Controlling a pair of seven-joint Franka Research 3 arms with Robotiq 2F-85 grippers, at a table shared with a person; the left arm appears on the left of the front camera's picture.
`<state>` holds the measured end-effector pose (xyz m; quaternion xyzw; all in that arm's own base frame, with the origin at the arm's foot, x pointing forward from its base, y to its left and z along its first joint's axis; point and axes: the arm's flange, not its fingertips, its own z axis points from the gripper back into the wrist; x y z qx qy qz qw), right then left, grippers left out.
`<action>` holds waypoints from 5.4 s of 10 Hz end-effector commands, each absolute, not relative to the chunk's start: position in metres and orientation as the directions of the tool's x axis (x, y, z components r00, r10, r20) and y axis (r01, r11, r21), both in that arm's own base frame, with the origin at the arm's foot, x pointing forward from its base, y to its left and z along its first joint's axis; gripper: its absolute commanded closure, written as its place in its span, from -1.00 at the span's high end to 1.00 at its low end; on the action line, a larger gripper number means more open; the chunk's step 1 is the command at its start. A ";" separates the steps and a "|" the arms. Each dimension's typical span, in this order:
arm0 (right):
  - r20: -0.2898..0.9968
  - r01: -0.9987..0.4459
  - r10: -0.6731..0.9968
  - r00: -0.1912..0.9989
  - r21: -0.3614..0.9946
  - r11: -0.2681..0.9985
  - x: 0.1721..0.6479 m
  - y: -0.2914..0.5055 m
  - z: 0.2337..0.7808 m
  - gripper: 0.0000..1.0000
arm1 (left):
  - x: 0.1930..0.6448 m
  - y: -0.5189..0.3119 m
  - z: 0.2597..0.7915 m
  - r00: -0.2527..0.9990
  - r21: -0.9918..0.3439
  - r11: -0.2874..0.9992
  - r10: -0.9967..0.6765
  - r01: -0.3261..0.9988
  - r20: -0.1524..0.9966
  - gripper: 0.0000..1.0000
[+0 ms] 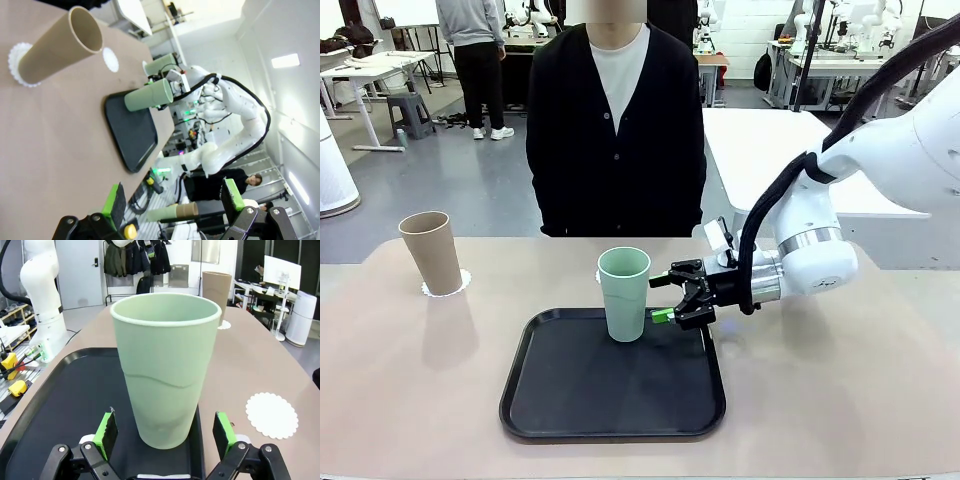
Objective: Place coasters on the table and set cups on them.
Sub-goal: Take one Reusable plastic cup from the Flat Tray and place it on a coaster set by the human.
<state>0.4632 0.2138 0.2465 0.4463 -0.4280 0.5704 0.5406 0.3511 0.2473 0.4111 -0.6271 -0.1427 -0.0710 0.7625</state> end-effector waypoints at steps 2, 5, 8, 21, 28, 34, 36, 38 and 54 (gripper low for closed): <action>0.972 -1.000 0.234 -0.017 -0.014 -0.012 0.470 0.227 0.240 1.00 | 0.350 0.248 0.413 0.947 -0.934 0.207 0.076 0.292 0.313 1.00; 0.969 -1.000 0.247 -0.021 -0.021 -0.002 0.473 0.238 0.232 1.00 | 0.350 0.248 0.413 0.947 -0.934 0.207 0.076 0.292 0.313 1.00; 0.967 -1.000 0.256 -0.016 -0.010 -0.028 0.474 0.248 0.229 1.00 | 0.350 0.248 0.413 0.947 -0.934 0.207 0.076 0.292 0.313 1.00; 0.963 -0.991 0.271 0.001 0.036 -0.126 0.477 0.297 0.229 1.00 | 0.350 0.248 0.413 0.947 -0.934 0.207 0.076 0.292 0.313 1.00; 0.965 -0.991 0.260 -0.030 0.006 -0.137 0.474 0.298 0.234 -1.00 | 0.350 0.248 0.413 0.947 -0.934 0.207 0.076 0.292 0.313 1.00; 0.980 -0.982 0.145 -0.134 -0.112 -0.151 0.440 0.310 0.380 -0.54 | 0.350 0.248 0.413 0.947 -0.934 0.207 0.076 0.292 0.313 1.00; 0.980 -0.984 0.157 -0.119 -0.096 -0.148 0.443 0.317 0.391 -0.54 | 0.350 0.248 0.413 0.947 -0.934 0.207 0.076 0.292 0.313 1.00; 0.977 -0.978 0.148 -0.153 -0.128 -0.166 0.441 0.316 0.403 -0.54 | 0.350 0.248 0.413 0.947 -0.934 0.207 0.076 0.292 0.313 1.00; 0.983 -0.959 0.180 -0.034 0.019 -0.282 0.643 0.282 0.403 0.62 | 0.350 0.248 0.413 0.947 -0.934 0.207 0.076 0.292 0.313 1.00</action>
